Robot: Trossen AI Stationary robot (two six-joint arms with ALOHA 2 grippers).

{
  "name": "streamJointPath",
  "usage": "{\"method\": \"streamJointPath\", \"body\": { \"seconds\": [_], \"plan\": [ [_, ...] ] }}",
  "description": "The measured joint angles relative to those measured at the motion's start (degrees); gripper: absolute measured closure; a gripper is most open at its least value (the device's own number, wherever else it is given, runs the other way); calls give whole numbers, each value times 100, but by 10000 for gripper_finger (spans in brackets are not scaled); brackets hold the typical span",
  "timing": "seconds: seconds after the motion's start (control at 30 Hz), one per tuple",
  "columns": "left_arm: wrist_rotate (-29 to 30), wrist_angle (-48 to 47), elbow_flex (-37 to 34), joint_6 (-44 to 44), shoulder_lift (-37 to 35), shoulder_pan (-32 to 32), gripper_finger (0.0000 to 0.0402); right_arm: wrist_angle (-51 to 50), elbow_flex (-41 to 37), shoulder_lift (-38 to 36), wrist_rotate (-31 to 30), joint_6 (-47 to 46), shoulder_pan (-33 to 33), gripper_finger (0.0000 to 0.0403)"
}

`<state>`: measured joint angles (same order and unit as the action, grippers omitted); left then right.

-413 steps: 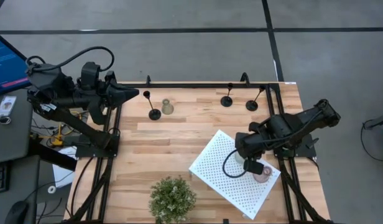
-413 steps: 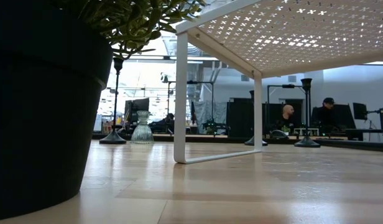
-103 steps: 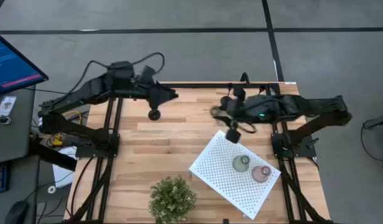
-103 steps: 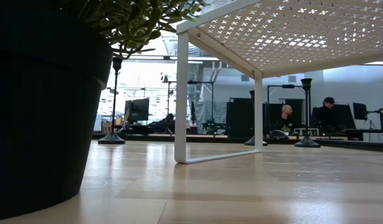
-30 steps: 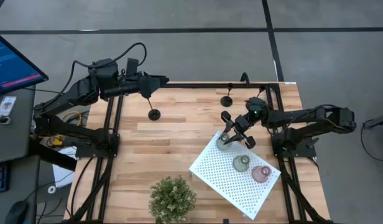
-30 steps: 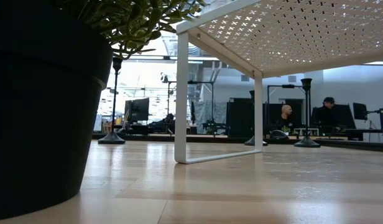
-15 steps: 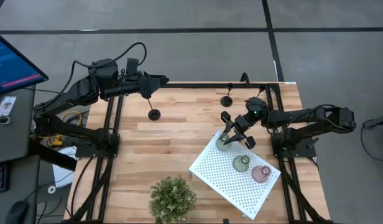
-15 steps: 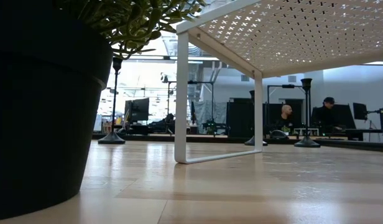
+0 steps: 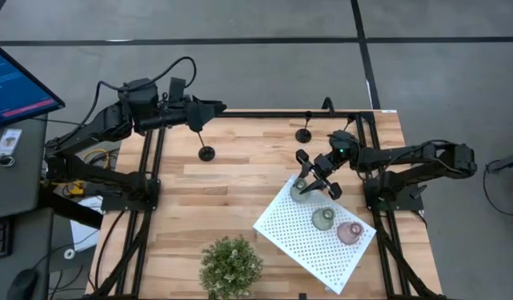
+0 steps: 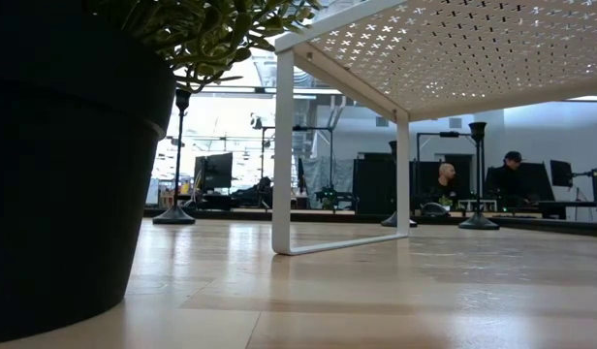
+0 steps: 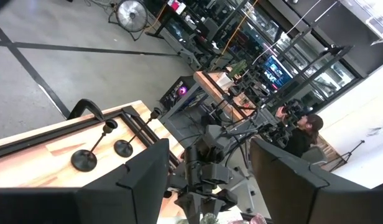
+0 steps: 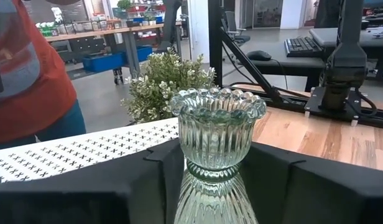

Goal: Pick & Place candle stick holders
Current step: Put the green glass candle holder on the shelf aligned with green glass candle holders

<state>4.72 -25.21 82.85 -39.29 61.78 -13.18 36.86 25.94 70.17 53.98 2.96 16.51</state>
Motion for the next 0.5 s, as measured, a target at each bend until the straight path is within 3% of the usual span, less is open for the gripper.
{"method": "streamJointPath", "body": {
  "seconds": [0.27,0.5],
  "plan": [
    [0,-1,0,0,0,0,177,-113,1,-2,-298,-59,0,207],
    [-1,-1,0,1,0,0,177,-313,1,-5,-296,-136,0,184]
  ]
}}
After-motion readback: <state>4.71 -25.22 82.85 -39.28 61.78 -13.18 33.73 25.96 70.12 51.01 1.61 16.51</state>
